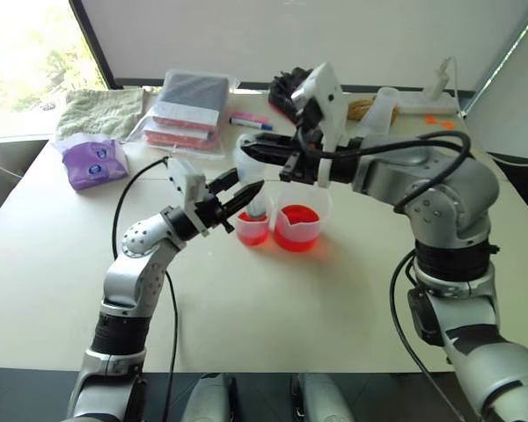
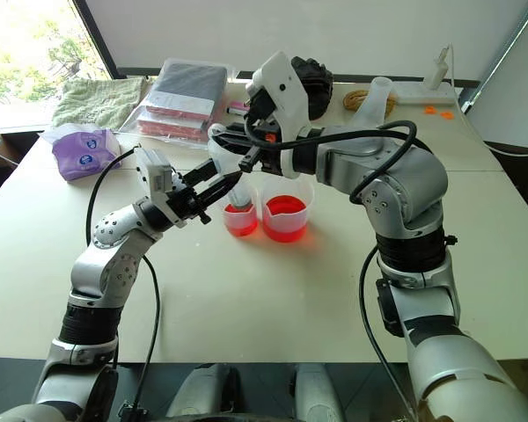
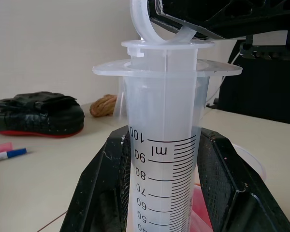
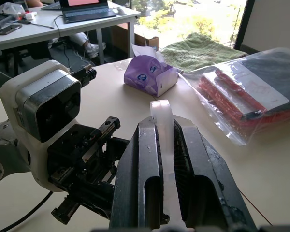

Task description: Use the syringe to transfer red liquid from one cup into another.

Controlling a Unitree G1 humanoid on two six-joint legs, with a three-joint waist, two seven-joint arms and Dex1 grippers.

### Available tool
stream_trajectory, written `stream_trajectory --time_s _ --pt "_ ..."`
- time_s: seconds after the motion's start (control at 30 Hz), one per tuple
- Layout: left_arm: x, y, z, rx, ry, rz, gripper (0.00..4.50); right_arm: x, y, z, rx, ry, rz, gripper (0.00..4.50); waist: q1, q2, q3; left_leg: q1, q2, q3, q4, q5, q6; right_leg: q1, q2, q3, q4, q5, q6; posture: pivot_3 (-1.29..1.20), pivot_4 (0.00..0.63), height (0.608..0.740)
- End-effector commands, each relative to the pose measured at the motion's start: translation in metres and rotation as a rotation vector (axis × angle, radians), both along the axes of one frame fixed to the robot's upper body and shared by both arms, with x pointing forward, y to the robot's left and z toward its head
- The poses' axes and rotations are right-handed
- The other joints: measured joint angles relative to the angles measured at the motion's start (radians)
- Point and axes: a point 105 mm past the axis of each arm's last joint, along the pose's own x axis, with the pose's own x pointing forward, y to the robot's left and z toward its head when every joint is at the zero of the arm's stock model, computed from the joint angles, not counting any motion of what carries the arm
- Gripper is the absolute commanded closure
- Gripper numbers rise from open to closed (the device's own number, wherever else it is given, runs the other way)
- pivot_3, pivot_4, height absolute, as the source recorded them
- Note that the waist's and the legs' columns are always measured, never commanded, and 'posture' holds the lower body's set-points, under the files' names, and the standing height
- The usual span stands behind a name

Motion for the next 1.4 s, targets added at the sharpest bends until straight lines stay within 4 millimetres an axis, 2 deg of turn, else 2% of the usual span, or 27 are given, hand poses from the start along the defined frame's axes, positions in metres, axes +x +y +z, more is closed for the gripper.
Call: stream_trajectory --time_s 0.03,0.1,0.23,0.27,0.5,0.87,1.1,1.23,1.4 --pt "-0.008 0.008 0.031 -0.054 -0.113 0.018 3.04 -0.013 0.015 -0.007 -0.027 0.029 0.112 3.59 0.0 0.0 0.0 0.0 0.0 0.0 0.0 0.0 0.0 0.0 0.0 0.0 0.0 0.0 0.0 0.0 0.15 0.74" --pt "-0.008 0.008 0.031 -0.056 -0.116 0.021 3.04 -0.011 0.014 -0.004 -0.023 0.023 0.108 2.81 0.0 0.0 0.0 0.0 0.0 0.0 0.0 0.0 0.0 0.0 0.0 0.0 0.0 0.0 0.0 0.0 0.15 0.74" --pt "-0.008 0.009 0.031 -0.058 -0.113 0.023 3.04 -0.009 0.012 -0.003 -0.031 0.0 0.096 0.63 0.0 0.0 0.0 0.0 0.0 0.0 0.0 0.0 0.0 0.0 0.0 0.0 0.0 0.0 0.0 0.0 0.15 0.74" --pt "-0.008 0.009 0.031 -0.058 -0.112 0.023 3.04 -0.008 0.012 -0.002 -0.032 -0.008 0.094 0.21 0.0 0.0 0.0 0.0 0.0 0.0 0.0 0.0 0.0 0.0 0.0 0.0 0.0 0.0 0.0 0.0 0.15 0.74" --pt "-0.007 0.009 0.03 -0.065 -0.107 0.024 3.04 -0.003 0.0 0.007 -0.032 -0.029 0.079 0.21 0.001 0.0 0.0 0.0 0.0 0.0 0.0 0.0 0.0 0.0 0.0 0.0 0.0 0.0 0.0 0.0 0.15 0.74" --pt "-0.005 0.008 0.035 -0.094 -0.1 0.026 3.04 0.02 -0.049 0.028 -0.032 -0.06 -0.071 0.21 0.001 0.0 0.0 0.0 0.0 0.0 0.0 0.0 0.0 0.0 0.0 0.0 0.0 0.0 0.0 0.0 0.15 0.74" --pt "0.006 0.017 0.053 -0.218 0.007 0.053 3.04 0.024 -0.063 0.024 -0.04 -0.053 -0.12 0.21 0.0 0.0 0.0 0.0 0.0 0.0 0.0 0.0 0.0 0.0 0.0 0.0 0.0 0.0 0.0 0.0 0.15 0.74" --pt "0.02 0.032 0.089 -0.419 0.079 0.099 3.04 0.028 -0.068 0.023 -0.035 -0.052 -0.154 0.21 0.002 -0.001 0.001 -0.001 0.0 0.0 0.0 0.0 0.0 0.0 0.0 0.0 0.0 0.0 0.0 0.0 0.15 0.74" --pt "0.036 0.049 0.088 -0.483 0.306 0.158 3.04 0.027 -0.066 0.018 -0.034 -0.046 -0.149 0.21 0.0 -0.001 0.001 -0.001 0.0 -0.001 0.0 0.0 0.0 0.0 -0.001 0.0 0.0 0.0 0.0 0.0 0.15 0.74"
